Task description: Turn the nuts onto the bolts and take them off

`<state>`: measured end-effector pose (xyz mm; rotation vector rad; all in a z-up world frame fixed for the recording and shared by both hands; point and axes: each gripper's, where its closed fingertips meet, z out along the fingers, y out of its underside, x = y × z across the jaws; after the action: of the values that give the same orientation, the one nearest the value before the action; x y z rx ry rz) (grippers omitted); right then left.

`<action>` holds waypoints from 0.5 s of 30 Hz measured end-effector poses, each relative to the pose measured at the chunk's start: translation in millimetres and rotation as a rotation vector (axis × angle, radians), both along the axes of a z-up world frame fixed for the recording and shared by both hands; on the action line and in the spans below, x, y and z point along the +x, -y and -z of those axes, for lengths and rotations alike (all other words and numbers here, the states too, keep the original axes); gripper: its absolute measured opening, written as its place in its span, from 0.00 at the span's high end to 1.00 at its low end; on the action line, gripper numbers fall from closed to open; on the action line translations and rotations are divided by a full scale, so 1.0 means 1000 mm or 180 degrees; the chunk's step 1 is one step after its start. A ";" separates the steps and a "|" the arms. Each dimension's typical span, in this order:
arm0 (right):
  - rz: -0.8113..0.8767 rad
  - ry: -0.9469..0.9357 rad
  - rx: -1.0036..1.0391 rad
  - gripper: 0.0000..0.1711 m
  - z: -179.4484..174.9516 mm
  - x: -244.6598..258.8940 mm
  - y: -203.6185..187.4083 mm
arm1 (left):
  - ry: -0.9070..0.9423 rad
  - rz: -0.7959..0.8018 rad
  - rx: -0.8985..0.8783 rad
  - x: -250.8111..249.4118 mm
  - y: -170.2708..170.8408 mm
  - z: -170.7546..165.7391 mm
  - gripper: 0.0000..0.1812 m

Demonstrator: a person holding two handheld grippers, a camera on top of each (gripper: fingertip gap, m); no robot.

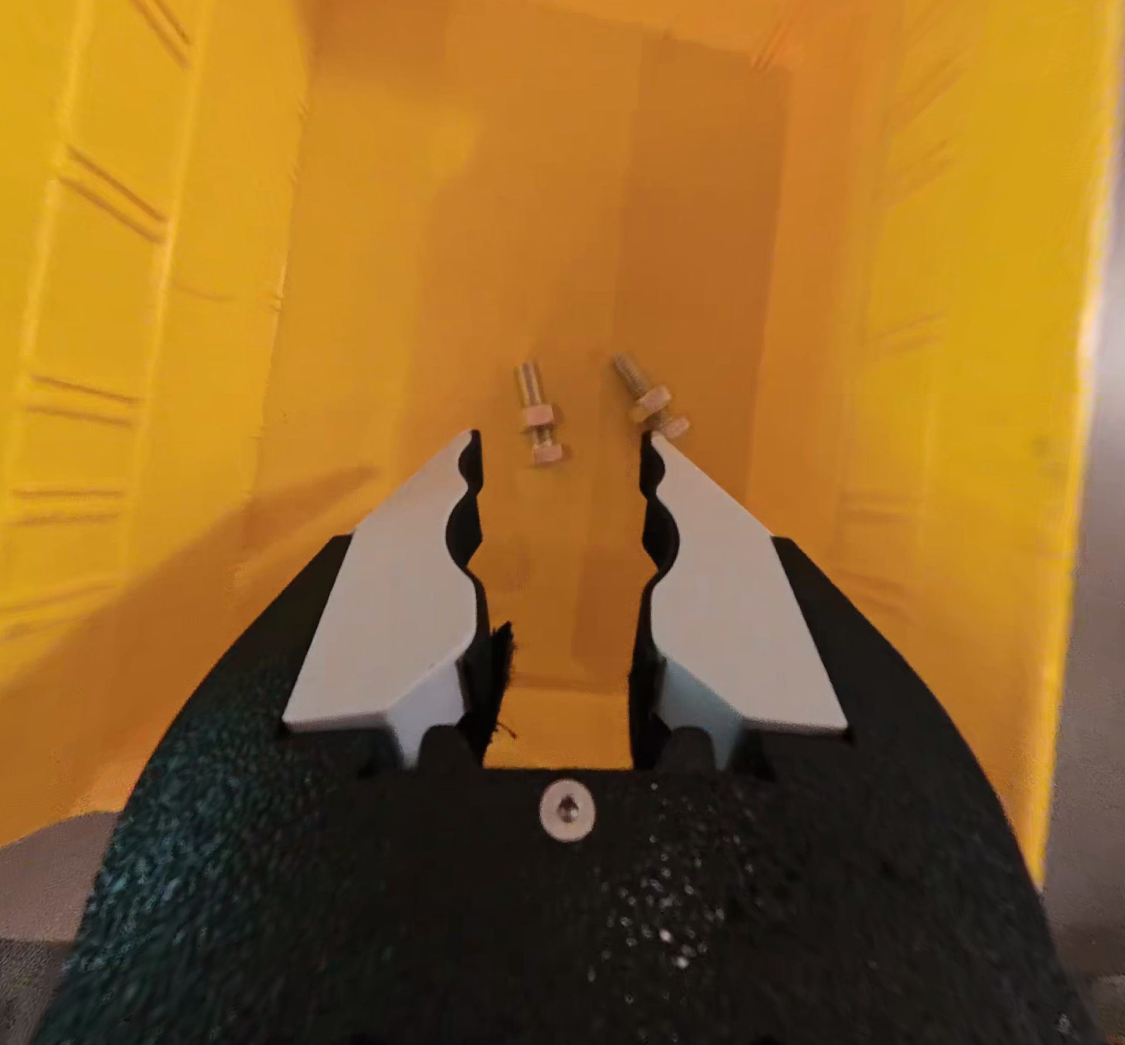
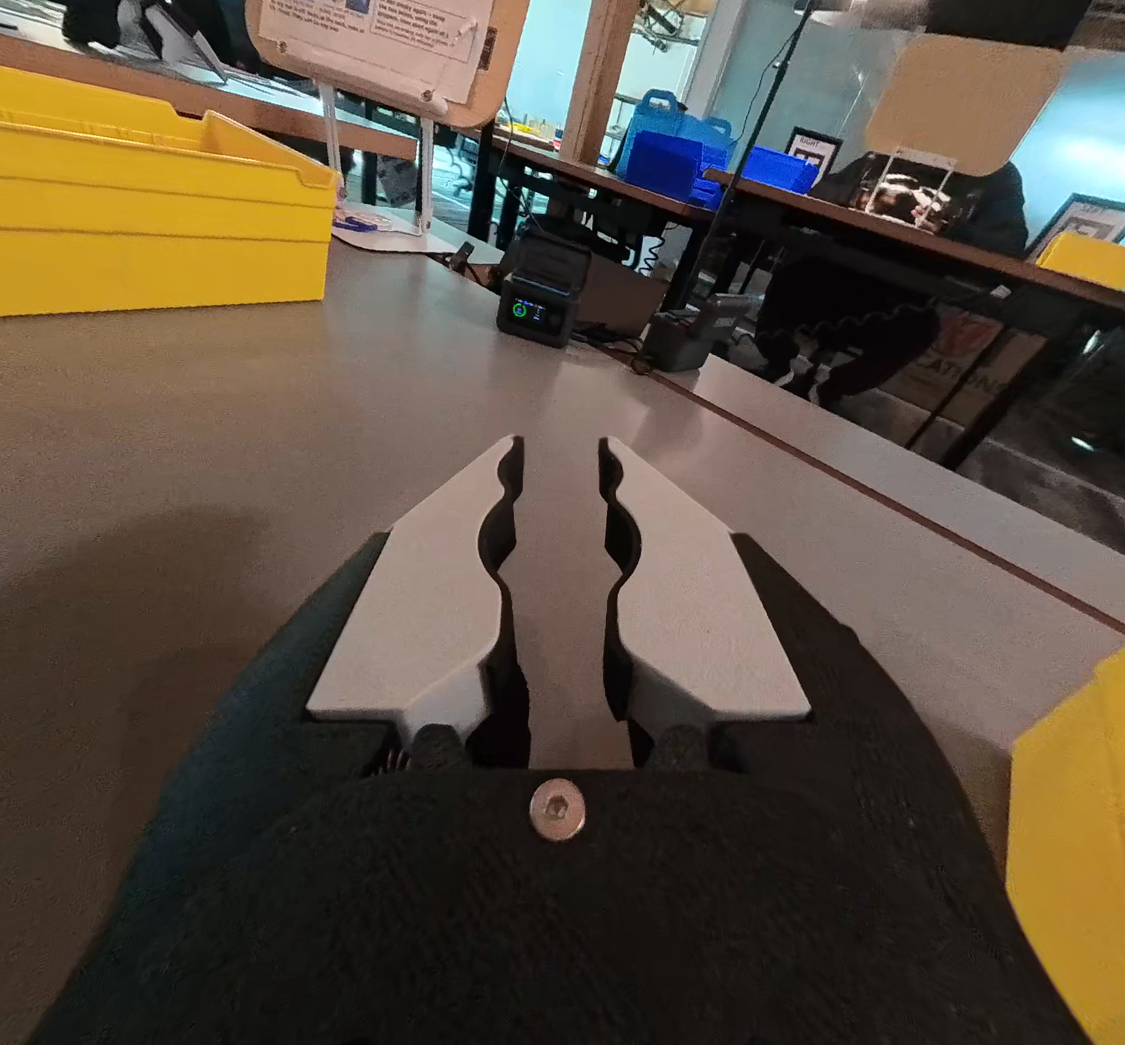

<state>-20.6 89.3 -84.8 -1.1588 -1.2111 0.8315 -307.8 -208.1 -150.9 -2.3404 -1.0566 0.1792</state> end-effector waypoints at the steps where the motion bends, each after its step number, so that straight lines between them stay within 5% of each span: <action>1: 0.0003 -0.0002 -0.0020 0.86 0.000 0.000 -0.001 | 0.0036 0.0002 -0.0140 0.001 0.002 0.008 0.72; 10: -0.0056 -0.0011 -0.0070 0.87 -0.001 0.002 0.001 | -0.0336 0.0200 -0.0647 -0.006 0.007 0.017 0.88; 15: -0.0511 -0.0061 -0.0113 0.87 -0.013 0.000 0.020 | -0.1970 0.0818 -0.0212 0.023 -0.040 -0.082 0.91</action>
<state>-20.5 68.8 -71.3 -1.0898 -1.2901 0.9859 -284.9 -167.9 -68.5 -2.2192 -0.4496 0.7868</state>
